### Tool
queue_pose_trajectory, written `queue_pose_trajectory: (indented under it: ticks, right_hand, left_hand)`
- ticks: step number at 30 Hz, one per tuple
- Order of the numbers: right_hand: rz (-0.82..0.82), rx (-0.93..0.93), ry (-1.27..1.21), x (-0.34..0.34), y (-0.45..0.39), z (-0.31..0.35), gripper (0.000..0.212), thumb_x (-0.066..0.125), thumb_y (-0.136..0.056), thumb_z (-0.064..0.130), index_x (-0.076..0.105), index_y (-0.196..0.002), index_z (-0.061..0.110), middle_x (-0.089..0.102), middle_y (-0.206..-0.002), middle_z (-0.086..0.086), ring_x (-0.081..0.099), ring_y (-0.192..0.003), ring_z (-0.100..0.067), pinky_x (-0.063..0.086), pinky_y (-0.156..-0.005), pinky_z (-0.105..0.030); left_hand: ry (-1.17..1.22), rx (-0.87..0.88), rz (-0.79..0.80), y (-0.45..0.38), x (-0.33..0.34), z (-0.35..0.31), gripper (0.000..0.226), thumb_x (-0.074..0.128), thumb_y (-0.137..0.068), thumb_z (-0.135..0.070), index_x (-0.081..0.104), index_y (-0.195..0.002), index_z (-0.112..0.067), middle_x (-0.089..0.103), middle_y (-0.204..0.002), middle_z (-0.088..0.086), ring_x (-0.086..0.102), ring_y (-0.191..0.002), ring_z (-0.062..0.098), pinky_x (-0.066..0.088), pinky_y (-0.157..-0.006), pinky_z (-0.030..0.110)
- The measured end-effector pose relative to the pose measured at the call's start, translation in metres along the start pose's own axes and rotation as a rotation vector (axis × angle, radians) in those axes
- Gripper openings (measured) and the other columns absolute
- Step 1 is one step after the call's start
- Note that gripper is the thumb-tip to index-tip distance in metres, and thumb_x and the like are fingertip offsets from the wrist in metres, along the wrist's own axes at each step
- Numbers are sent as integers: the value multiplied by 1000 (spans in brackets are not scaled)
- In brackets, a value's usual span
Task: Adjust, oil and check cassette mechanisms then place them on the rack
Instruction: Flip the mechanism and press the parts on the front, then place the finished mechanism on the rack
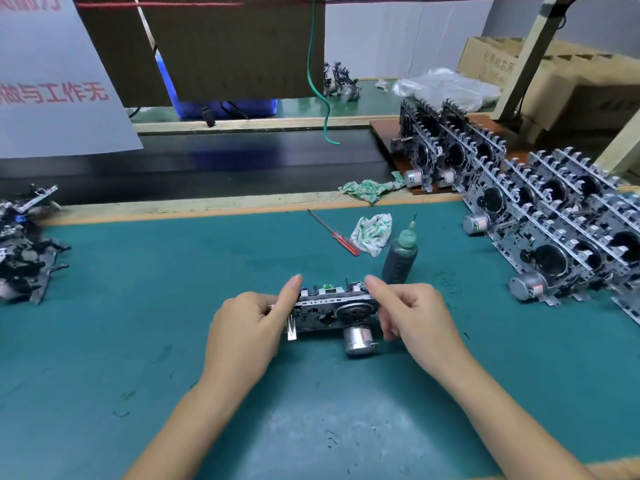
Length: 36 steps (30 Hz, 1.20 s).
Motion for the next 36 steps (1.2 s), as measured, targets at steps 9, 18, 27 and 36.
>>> queue_pose_trajectory:
  ticks: [9, 18, 27, 36]
  right_hand:
    - [9, -191, 338, -10, -2, 17, 43, 59, -59, 73, 49, -83, 38, 55, -81, 16, 52, -77, -6, 40, -64, -20]
    - [162, -133, -133, 10, -9, 8, 30, 79, -62, 29, 67, -89, 31, 69, -89, 8, 64, -85, -10, 47, -80, -18]
    - [156, -133, -71, 9, -12, 9, 32, 79, -59, 34, 66, -86, 42, 65, -85, 15, 58, -83, -11, 44, -81, -22]
    - [169, -148, -80, 10, -12, 9, 30, 79, -60, 33, 66, -87, 38, 67, -86, 14, 61, -89, -18, 47, -86, -33]
  left_hand:
    - [-257, 374, -134, 0, -19, -49, 51, 29, -83, -70, 59, -90, -29, 55, -90, -18, 47, -88, 5, 36, -66, 28]
    - [31, 523, 226, -7, 24, -66, 27, 48, -91, -36, 70, -108, -34, 58, -112, -26, 47, -109, -2, 31, -93, 10]
    - [109, 528, 305, -10, 28, -70, 24, 50, -90, -33, 59, -101, -53, 55, -116, -28, 45, -114, -2, 30, -96, 9]
    - [138, 538, 314, -10, 29, -69, 24, 51, -90, -31, 61, -104, -49, 58, -112, -29, 42, -116, -7, 28, -98, 8]
Point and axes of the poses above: each hand's wrist, its own y-axis away from the middle knuckle, its own x-axis out of the palm, z = x × y, the point moved 10 cm from there along -y, towards the middle knuckle
